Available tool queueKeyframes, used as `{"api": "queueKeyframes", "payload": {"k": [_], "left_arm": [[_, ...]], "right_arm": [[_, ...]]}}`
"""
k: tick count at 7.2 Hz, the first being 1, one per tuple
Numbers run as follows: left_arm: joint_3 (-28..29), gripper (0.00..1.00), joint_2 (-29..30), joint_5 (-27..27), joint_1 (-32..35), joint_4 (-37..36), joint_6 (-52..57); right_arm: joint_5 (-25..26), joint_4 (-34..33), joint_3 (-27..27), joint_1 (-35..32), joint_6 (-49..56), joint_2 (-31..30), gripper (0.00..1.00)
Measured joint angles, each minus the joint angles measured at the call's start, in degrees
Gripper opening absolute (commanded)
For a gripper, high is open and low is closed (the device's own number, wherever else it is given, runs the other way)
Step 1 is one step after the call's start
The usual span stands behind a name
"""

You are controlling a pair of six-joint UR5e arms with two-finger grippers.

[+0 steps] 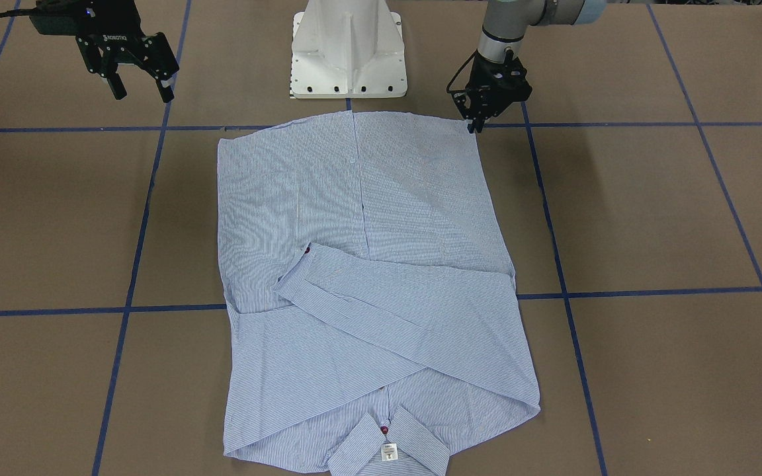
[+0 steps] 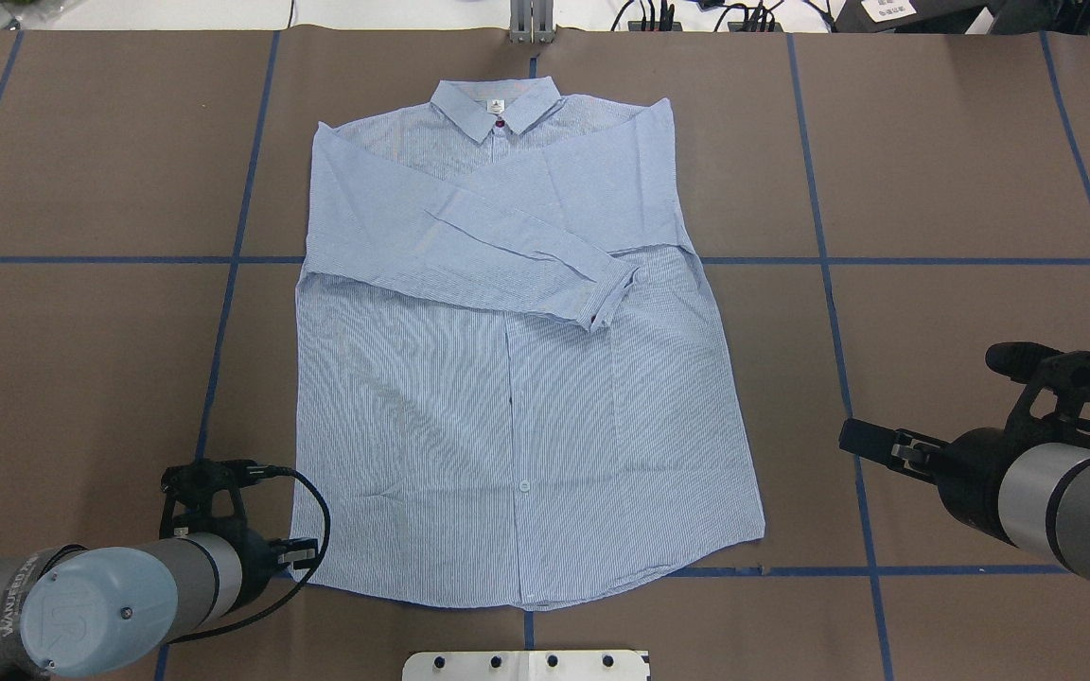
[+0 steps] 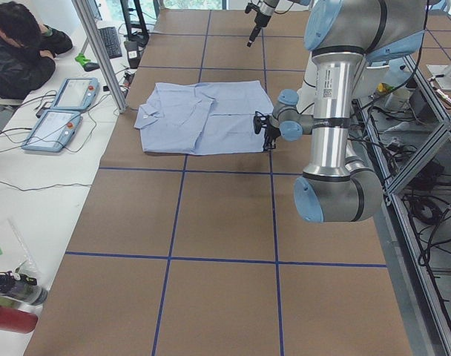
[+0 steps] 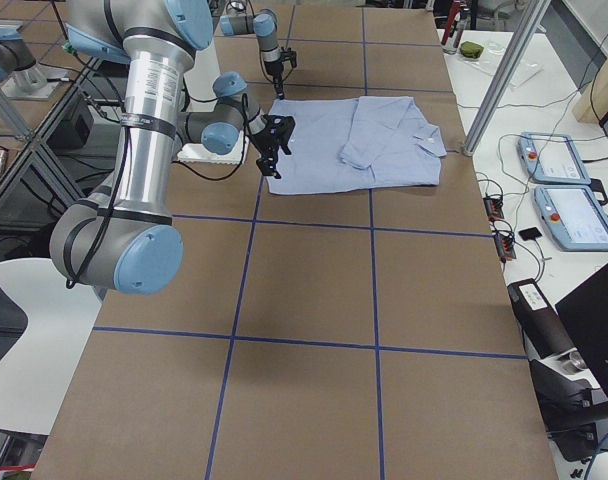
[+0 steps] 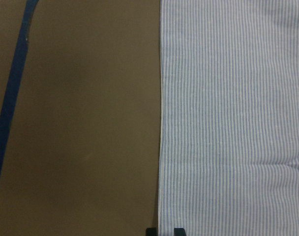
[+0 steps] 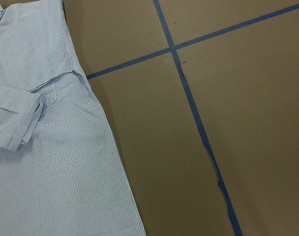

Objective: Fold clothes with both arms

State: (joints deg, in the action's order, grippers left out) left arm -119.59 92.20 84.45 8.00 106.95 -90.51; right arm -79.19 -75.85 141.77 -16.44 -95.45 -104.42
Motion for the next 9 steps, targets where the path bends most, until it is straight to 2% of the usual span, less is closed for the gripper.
{"api": "queueKeyframes", "payload": {"k": [5, 7, 8, 9], "left_arm": [[2.5, 0.28, 3.2, 0.1, -0.3, 0.0, 0.0], [1.0, 0.29, 3.0, 0.3, 0.2, -0.3, 0.9], [-0.1, 0.36, 2.1, 0.3, 0.5, -0.4, 2.2], [-0.6, 0.38, 1.1, 0.4, 0.6, -0.5, 3.0]], "right_arm": [[0.0, 0.0, -0.2, 0.0, 0.0, 0.0, 1.0], [0.0, 0.0, -0.2, 0.0, 0.0, 0.0, 1.0], [0.0, 0.0, -0.2, 0.0, 0.0, 0.0, 1.0], [0.0, 0.0, -0.3, 0.0, 0.0, 0.0, 1.0]]}}
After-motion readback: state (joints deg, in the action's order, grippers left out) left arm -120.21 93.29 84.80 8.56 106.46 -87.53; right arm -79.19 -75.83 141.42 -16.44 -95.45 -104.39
